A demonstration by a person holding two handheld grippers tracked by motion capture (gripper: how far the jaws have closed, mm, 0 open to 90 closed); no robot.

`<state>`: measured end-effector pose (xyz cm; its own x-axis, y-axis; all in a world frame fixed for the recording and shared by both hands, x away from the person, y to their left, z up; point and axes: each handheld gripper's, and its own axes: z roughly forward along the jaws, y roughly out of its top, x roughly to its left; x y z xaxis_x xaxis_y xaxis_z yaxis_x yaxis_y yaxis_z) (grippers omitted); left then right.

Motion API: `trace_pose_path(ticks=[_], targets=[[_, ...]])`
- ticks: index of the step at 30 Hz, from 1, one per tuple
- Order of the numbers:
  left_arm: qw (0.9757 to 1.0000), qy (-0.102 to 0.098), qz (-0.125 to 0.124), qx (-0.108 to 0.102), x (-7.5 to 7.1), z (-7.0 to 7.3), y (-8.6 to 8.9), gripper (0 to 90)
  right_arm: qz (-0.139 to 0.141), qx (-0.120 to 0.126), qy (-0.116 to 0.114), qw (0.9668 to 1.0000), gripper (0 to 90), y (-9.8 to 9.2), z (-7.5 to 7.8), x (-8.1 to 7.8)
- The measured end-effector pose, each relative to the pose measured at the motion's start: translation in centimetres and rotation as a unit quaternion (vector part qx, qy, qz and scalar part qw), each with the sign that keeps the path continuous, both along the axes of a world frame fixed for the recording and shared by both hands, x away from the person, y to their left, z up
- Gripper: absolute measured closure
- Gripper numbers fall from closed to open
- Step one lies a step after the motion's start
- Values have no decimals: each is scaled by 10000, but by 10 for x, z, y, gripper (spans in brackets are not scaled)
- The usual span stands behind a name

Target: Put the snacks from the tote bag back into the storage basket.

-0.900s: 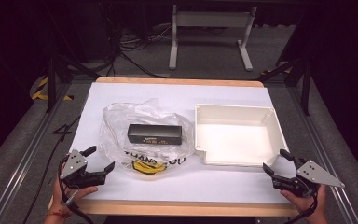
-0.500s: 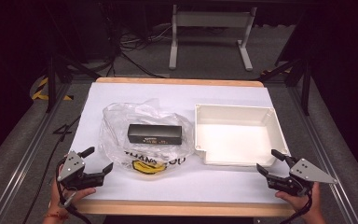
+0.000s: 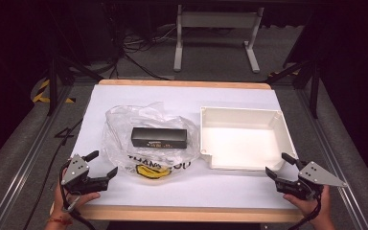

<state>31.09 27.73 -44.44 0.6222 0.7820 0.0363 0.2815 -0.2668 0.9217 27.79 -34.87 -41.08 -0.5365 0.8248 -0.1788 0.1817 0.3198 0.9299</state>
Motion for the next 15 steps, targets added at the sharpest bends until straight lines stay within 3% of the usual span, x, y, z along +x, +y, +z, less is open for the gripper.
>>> trace_pose_path(ticks=[3, 15], targets=[[10000, 5, 8, -32, 0, 0, -1, 119, 12, -52, 11, 10000, 253, 1, 1, 0], [10000, 17, -6, -48, 0, 0, -1, 119, 695, -234, 270, 9969, 313, 25, 18, 12]])
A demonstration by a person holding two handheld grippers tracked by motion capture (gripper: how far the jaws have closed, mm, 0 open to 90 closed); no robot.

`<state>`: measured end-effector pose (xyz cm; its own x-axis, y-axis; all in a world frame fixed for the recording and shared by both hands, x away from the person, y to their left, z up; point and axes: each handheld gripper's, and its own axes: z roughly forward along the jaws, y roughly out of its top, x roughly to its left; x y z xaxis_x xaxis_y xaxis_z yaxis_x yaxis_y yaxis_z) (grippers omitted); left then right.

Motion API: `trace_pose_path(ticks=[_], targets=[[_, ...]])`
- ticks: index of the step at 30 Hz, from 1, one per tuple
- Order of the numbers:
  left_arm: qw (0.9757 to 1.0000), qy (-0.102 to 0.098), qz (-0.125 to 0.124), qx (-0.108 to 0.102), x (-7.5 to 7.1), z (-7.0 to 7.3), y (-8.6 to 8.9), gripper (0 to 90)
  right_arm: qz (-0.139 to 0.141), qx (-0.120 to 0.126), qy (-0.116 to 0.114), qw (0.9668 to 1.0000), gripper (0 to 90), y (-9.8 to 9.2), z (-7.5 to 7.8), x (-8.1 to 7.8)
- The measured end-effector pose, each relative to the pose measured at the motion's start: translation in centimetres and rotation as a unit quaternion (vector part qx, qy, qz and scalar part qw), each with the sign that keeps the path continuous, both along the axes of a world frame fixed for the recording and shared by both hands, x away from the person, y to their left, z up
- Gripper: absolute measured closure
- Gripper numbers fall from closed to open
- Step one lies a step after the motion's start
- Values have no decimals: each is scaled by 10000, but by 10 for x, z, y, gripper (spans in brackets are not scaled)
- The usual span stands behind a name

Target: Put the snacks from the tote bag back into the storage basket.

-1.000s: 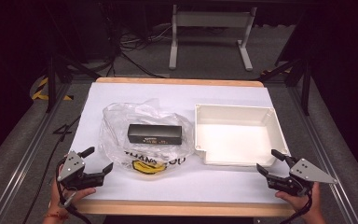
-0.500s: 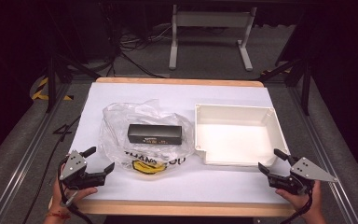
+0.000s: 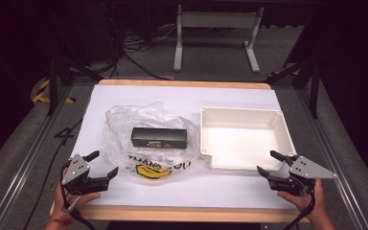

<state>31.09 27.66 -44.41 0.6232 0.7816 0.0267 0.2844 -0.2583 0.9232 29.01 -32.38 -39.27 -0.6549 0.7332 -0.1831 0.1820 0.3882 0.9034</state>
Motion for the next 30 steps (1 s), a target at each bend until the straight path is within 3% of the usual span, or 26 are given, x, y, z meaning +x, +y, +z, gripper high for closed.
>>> trace_pose_path(ticks=[3, 9, 18, 21, 30], targets=[[10000, 4, -24, 19, 0, 0, 1, 119, 263, 12, 99, 9996, 349, 9, 7, 3], [10000, -1, -63, 18, 0, 0, -1, 119, 569, -325, 168, 9977, 334, 31, 15, 17], [10000, 10, -61, 46, 1, 0, -1, 119, 822, -489, 215, 9952, 336, 57, 22, 38], [9999, 21, -87, 79, 0, 0, -1, 119, 1020, -631, 248, 9925, 340, 70, 26, 47], [10000, 17, -92, 32, -1, 0, 0, 121, 1236, -677, 314, 9895, 338, 89, 40, 63]])
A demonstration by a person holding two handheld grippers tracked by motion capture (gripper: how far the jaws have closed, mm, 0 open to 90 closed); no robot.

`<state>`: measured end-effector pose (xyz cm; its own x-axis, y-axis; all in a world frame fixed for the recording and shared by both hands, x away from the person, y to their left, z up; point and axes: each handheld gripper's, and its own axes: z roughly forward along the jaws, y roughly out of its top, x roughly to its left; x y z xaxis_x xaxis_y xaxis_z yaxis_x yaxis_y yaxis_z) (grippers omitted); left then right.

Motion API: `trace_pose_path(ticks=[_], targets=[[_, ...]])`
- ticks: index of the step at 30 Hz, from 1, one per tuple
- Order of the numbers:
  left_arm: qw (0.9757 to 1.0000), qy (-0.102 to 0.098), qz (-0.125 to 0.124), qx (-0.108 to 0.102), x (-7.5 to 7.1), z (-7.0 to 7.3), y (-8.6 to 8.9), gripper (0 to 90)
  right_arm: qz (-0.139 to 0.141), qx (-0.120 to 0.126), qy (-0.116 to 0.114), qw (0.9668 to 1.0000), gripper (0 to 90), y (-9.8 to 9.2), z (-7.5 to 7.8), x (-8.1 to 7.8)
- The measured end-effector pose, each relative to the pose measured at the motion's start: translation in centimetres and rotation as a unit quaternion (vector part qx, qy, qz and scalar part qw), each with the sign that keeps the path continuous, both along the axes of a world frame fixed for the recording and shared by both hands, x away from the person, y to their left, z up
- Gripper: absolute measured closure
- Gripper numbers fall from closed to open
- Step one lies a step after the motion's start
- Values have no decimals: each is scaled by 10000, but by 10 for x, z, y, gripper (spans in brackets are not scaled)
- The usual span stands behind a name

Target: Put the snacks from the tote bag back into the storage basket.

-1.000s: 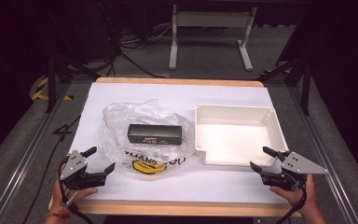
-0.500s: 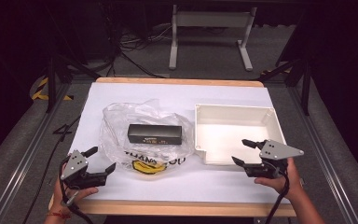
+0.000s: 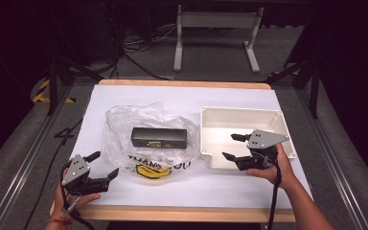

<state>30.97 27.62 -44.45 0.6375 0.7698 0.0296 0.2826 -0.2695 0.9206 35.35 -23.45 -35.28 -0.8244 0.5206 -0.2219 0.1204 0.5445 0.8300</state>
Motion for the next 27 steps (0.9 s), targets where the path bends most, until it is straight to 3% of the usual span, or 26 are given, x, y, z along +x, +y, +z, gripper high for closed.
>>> trace_pose_path(ticks=[11, 23, 27], targets=[[10000, 12, -8, -17, 0, 0, -1, 125, -41, 204, -109, 9997, 375, 17, 4, 19], [10000, -4, -14, 19, -1, 0, -1, 125, 246, -167, -113, 9995, 367, 43, 15, 41], [10000, 0, -16, 4, -1, 1, 0, 126, 377, -242, -18, 9990, 385, 52, 17, 48]])
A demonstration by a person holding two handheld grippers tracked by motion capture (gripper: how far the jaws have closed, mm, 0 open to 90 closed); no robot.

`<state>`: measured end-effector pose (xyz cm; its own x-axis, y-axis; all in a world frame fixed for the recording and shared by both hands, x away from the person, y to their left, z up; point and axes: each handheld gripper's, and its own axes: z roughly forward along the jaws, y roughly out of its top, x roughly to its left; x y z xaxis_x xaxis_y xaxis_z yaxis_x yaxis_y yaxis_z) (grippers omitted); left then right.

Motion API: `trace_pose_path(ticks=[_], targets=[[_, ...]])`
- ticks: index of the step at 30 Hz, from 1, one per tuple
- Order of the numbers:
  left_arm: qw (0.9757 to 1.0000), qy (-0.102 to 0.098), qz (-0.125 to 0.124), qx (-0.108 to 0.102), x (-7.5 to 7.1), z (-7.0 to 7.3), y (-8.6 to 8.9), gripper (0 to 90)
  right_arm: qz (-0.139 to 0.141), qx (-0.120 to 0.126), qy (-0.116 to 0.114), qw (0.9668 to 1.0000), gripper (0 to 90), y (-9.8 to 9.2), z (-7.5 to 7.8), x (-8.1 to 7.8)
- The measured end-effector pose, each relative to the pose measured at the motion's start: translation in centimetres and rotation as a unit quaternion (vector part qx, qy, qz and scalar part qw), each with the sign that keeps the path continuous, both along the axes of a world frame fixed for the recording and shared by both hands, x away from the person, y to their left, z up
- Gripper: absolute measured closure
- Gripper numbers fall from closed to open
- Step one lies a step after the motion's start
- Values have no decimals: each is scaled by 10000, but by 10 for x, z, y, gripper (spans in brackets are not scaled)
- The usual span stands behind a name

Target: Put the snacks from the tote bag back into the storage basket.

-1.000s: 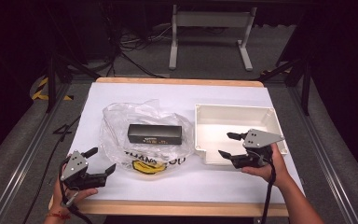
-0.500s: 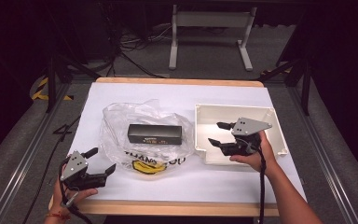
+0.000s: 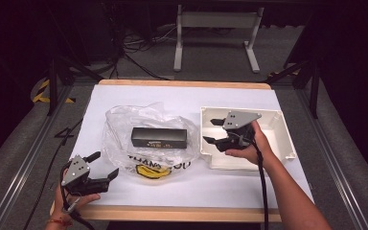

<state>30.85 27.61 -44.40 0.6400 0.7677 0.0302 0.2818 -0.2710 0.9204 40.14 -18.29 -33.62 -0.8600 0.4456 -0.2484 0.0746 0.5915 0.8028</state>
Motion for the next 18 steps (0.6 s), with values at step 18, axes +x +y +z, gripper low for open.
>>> trace_pose_path(ticks=[18], targets=[[10000, -11, 26, -31, -3, 0, 2, 127, 399, -311, 283, 9983, 376, 45, -5, 28]])
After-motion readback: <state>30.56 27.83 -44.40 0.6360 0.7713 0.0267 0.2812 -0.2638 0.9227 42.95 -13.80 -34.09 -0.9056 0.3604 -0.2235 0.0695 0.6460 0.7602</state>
